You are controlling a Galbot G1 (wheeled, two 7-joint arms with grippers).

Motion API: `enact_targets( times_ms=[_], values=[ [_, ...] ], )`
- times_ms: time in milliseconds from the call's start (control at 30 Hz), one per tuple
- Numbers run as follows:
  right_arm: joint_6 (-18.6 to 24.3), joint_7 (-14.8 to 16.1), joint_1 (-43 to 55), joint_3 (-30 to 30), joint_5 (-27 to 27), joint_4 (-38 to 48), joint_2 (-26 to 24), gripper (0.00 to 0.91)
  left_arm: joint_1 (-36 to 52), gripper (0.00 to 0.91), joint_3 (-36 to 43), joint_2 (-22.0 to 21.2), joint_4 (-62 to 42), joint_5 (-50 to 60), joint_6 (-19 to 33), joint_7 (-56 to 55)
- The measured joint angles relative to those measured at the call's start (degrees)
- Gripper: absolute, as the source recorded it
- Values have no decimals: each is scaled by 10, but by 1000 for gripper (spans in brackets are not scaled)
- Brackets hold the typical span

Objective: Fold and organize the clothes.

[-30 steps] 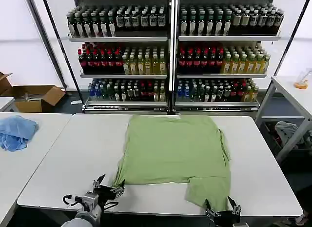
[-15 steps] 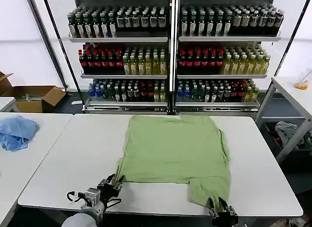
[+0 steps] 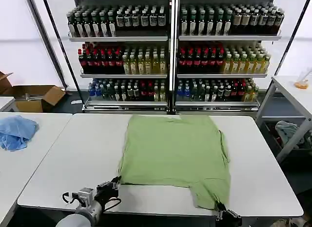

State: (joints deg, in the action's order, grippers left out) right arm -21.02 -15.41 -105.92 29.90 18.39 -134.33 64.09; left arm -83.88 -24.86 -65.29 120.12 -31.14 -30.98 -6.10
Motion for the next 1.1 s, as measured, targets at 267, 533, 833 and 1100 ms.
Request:
enact_targets(
  times_ms=[267,533,833,1100],
  values=[
    [16,-2,28,33,33,-15,-35,0,-33,30,-55,9,62,-53,13,3],
    [16,-1,130,0,43,37,-80,0,-25,30,-66,28,71,-70,25,8],
    [12,7,256,-71,38,120,-100,0,42,30,-26,34,3,-44,28,1],
    [18,9,324,-115,17,185,-96,0,112,30,21,27,-71,-19,36,-6]
  ],
)
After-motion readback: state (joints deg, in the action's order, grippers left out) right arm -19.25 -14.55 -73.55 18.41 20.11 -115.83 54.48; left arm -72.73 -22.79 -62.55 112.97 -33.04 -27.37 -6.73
